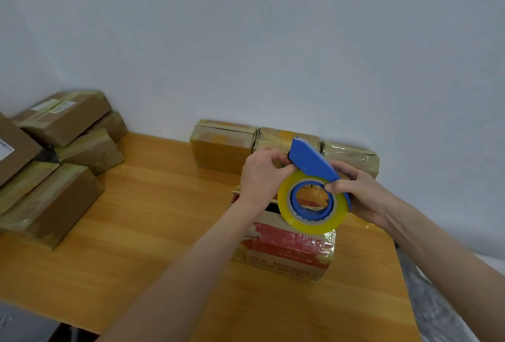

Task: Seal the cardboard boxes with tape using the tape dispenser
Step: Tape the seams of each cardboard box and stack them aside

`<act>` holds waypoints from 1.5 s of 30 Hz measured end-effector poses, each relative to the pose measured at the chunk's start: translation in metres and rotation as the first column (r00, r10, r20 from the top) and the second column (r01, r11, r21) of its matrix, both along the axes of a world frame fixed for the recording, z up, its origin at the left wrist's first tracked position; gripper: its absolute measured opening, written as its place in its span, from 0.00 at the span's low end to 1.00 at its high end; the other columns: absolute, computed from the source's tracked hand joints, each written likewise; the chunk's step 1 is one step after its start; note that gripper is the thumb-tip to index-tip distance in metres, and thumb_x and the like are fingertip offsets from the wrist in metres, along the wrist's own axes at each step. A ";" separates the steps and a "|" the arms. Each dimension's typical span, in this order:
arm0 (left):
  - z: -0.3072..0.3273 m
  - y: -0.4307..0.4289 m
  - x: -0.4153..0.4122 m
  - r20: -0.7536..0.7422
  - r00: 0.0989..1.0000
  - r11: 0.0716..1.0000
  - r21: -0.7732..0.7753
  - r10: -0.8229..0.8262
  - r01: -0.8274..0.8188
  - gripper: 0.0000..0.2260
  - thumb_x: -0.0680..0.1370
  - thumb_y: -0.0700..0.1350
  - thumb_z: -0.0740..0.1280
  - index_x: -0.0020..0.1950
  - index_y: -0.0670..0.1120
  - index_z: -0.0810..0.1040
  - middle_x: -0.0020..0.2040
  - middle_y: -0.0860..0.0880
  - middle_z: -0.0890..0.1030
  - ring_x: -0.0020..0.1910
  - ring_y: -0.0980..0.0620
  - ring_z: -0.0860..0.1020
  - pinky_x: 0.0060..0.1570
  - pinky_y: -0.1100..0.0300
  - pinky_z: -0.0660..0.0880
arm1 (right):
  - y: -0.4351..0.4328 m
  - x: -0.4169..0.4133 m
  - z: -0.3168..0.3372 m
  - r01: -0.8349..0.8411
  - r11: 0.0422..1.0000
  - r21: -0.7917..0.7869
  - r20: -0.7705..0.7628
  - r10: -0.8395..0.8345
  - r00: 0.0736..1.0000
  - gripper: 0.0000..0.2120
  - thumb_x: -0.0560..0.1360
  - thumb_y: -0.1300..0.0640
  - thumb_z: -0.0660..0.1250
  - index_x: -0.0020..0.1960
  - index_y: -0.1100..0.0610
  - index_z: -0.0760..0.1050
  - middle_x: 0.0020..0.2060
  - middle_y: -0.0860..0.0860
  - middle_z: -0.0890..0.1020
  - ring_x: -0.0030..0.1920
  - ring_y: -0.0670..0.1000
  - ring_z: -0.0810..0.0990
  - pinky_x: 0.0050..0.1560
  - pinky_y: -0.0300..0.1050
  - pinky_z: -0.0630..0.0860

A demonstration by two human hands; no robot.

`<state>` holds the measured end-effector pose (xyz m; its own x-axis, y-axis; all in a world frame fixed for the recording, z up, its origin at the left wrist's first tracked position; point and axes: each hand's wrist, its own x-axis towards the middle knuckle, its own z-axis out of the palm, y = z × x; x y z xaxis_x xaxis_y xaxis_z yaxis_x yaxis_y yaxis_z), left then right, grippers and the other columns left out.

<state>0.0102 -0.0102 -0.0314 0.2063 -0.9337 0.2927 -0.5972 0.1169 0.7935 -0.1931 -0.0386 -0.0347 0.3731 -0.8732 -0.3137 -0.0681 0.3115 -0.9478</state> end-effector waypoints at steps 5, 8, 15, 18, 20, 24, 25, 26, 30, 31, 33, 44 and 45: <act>0.001 0.001 -0.002 0.060 0.998 0.999 -0.036 0.036 -0.034 0.05 0.72 0.45 0.72 0.38 0.48 0.79 0.36 0.56 0.77 0.35 0.58 0.75 0.38 0.63 0.74 | 0.003 0.003 0.000 -0.012 0.999 0.047 0.055 0.009 0.998 0.33 0.59 0.65 0.72 0.64 0.52 0.77 0.51 0.56 0.83 0.48 0.57 0.81 0.50 0.56 0.78; 0.004 0.003 0.004 -0.319 0.947 0.998 0.053 0.046 -0.030 0.05 0.75 0.43 0.71 0.39 0.45 0.79 0.31 0.55 0.79 0.29 0.60 0.76 0.34 0.66 0.75 | 0.004 -0.001 -0.002 -0.059 0.993 0.099 0.166 0.042 0.985 0.33 0.58 0.66 0.73 0.63 0.53 0.78 0.50 0.55 0.83 0.43 0.55 0.82 0.43 0.51 0.81; 0.013 0.009 0.008 -0.337 0.939 0.998 -0.017 -0.066 0.064 0.02 0.75 0.44 0.71 0.47 0.49 0.81 0.39 0.54 0.81 0.34 0.57 0.78 0.37 0.61 0.79 | 0.007 -0.012 -0.003 -0.148 0.984 0.097 0.363 0.104 0.926 0.36 0.45 0.58 0.85 0.54 0.55 0.83 0.47 0.56 0.84 0.42 0.55 0.84 0.42 0.49 0.83; 0.016 0.013 0.004 -0.221 0.969 0.993 -0.067 -0.107 0.094 0.04 0.74 0.45 0.72 0.47 0.52 0.80 0.39 0.57 0.78 0.36 0.58 0.76 0.37 0.68 0.73 | 0.004 -0.015 -0.006 -0.169 0.981 0.094 0.373 0.123 0.920 0.37 0.48 0.58 0.85 0.56 0.57 0.81 0.48 0.57 0.83 0.44 0.56 0.83 0.46 0.50 0.83; 0.021 0.012 0.005 -0.220 0.967 0.991 -0.063 -0.127 0.116 0.02 0.75 0.45 0.71 0.46 0.52 0.81 0.41 0.55 0.78 0.34 0.61 0.74 0.36 0.70 0.72 | 0.002 -0.018 -0.008 -0.190 0.977 0.094 0.381 0.141 0.914 0.34 0.50 0.58 0.84 0.55 0.57 0.81 0.48 0.58 0.82 0.44 0.56 0.82 0.46 0.50 0.81; 0.029 0.007 0.007 -0.140 0.976 0.985 -0.040 -0.169 0.165 0.02 0.76 0.46 0.70 0.43 0.51 0.80 0.45 0.53 0.77 0.34 0.66 0.73 0.36 0.74 0.69 | -0.001 -0.022 -0.010 -0.216 0.971 0.099 0.377 0.164 0.912 0.32 0.52 0.58 0.84 0.56 0.57 0.81 0.48 0.58 0.79 0.44 0.57 0.79 0.46 0.50 0.80; 0.030 0.006 0.007 -0.126 0.977 0.985 -0.039 -0.174 0.170 0.02 0.76 0.46 0.70 0.43 0.51 0.80 0.45 0.54 0.76 0.34 0.67 0.72 0.37 0.75 0.69 | -0.001 -0.023 -0.010 -0.217 0.971 0.101 0.378 0.165 0.911 0.32 0.52 0.58 0.84 0.56 0.57 0.81 0.48 0.58 0.79 0.44 0.56 0.79 0.46 0.50 0.80; 0.031 0.006 0.008 -0.118 0.976 0.983 -0.040 -0.181 0.177 0.02 0.76 0.47 0.70 0.43 0.52 0.80 0.45 0.54 0.76 0.34 0.67 0.72 0.37 0.75 0.68 | -0.001 -0.023 -0.010 -0.219 0.970 0.105 0.382 0.164 0.909 0.32 0.52 0.58 0.84 0.56 0.57 0.81 0.48 0.58 0.80 0.44 0.56 0.79 0.46 0.50 0.80; 0.031 0.004 0.007 -0.072 0.970 0.972 -0.052 -0.232 0.229 0.02 0.76 0.46 0.70 0.45 0.51 0.83 0.47 0.55 0.77 0.37 0.63 0.73 0.39 0.73 0.70 | 0.000 -0.023 -0.011 -0.231 0.965 0.121 0.408 0.164 0.898 0.31 0.53 0.58 0.84 0.55 0.58 0.81 0.47 0.57 0.80 0.42 0.55 0.80 0.45 0.49 0.81; 0.031 0.004 0.007 -0.068 0.968 0.970 -0.054 -0.242 0.239 0.03 0.76 0.45 0.70 0.45 0.50 0.83 0.47 0.54 0.78 0.38 0.61 0.74 0.40 0.72 0.72 | -0.001 -0.023 -0.011 -0.231 0.965 0.125 0.411 0.161 0.897 0.30 0.53 0.57 0.84 0.54 0.58 0.81 0.46 0.57 0.80 0.42 0.55 0.80 0.45 0.49 0.80; 0.029 0.005 0.006 -0.060 0.967 0.967 -0.062 -0.249 0.245 0.03 0.76 0.45 0.70 0.45 0.48 0.84 0.47 0.53 0.79 0.40 0.58 0.77 0.41 0.70 0.74 | -0.001 -0.023 -0.011 -0.229 0.965 0.128 0.414 0.158 0.897 0.30 0.53 0.57 0.84 0.54 0.58 0.81 0.46 0.57 0.80 0.42 0.55 0.80 0.45 0.49 0.80; 0.028 0.002 -0.004 -0.048 0.990 0.983 0.123 -0.131 0.136 0.09 0.71 0.51 0.74 0.43 0.50 0.77 0.41 0.56 0.79 0.42 0.58 0.76 0.44 0.62 0.74 | 0.003 -0.015 -0.006 -0.190 0.981 0.042 0.326 0.166 0.931 0.47 0.51 0.59 0.84 0.69 0.57 0.73 0.56 0.59 0.80 0.52 0.58 0.81 0.49 0.52 0.81; 0.029 0.001 -0.004 -0.040 0.992 0.984 0.129 -0.117 0.121 0.08 0.71 0.50 0.74 0.42 0.51 0.77 0.40 0.58 0.78 0.42 0.59 0.75 0.46 0.62 0.74 | 0.004 -0.013 -0.007 -0.179 0.983 0.036 0.307 0.160 0.938 0.47 0.50 0.59 0.84 0.68 0.56 0.73 0.56 0.58 0.81 0.52 0.57 0.81 0.49 0.51 0.82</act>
<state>0.0059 -0.0090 -0.0028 0.0989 -0.9819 0.1617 -0.5595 0.0795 0.8250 -0.2066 -0.0350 -0.0418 0.5995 -0.7710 -0.2147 0.1614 0.3793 -0.9111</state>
